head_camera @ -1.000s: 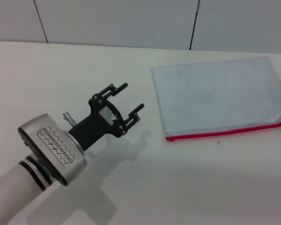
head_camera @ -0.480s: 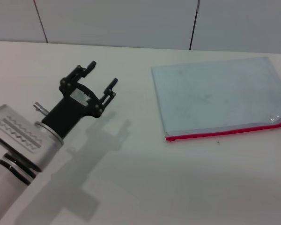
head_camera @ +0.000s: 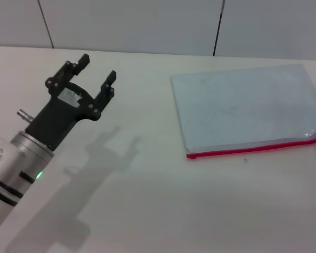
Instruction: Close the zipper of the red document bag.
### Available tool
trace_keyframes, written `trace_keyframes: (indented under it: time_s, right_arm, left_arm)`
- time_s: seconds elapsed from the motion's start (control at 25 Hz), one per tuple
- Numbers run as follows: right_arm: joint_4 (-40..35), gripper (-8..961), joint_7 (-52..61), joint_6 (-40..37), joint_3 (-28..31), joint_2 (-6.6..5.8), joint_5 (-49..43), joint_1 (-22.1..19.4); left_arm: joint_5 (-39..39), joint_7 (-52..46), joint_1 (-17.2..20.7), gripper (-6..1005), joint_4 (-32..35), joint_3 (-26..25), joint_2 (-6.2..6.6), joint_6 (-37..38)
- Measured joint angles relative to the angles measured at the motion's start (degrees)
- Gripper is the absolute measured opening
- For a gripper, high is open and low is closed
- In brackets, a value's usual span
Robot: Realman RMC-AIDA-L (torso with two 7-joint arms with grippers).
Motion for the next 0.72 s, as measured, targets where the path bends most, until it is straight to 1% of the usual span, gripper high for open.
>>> trace_keyframes:
  time_s: [0.2,0.72]
  right_arm:
    - [1.7,618,-3.2,-0.1,-0.1,0.03,0.0,0.0]
    - [1.9,618,-2.8,0.1,-0.6,0.03,-0.1,0.5]
  left_arm:
    - [0.0,-3.9,0.2,615,1.5,0.0,0.06,0.9]
    - [0.0,-4.1,0.2,615,1.5,0.0,0.00,1.0]
